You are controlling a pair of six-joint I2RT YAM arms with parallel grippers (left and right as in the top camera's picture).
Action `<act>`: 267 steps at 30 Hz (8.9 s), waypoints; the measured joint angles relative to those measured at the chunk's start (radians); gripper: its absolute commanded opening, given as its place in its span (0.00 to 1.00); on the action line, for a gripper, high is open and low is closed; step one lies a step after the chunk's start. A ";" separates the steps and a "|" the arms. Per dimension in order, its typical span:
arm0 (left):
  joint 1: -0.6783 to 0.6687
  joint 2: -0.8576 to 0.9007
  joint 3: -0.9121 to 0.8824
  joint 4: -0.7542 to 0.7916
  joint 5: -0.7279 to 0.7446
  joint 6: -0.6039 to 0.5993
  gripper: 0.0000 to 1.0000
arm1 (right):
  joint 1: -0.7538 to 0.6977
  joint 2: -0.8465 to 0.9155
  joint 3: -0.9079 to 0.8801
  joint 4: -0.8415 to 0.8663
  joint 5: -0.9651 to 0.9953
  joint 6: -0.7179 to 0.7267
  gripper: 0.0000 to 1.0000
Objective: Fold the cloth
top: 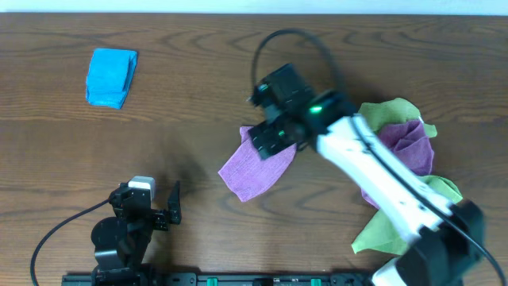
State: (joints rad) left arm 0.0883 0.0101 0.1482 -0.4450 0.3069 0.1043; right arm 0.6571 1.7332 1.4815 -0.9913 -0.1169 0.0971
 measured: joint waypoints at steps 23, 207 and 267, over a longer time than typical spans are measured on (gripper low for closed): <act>0.000 0.000 0.000 0.000 0.000 0.000 0.95 | 0.326 0.328 0.000 0.032 0.197 -0.024 0.53; 0.000 0.000 0.000 0.000 0.000 0.000 0.95 | 0.074 0.143 -0.161 0.082 0.023 0.143 0.42; 0.000 0.000 0.000 0.000 0.000 0.000 0.95 | 0.165 0.242 0.011 0.174 0.285 0.008 0.57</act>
State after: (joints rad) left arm 0.0883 0.0101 0.1482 -0.4450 0.3069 0.1043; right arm 0.8219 1.9751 1.4925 -0.8177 0.1684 0.1047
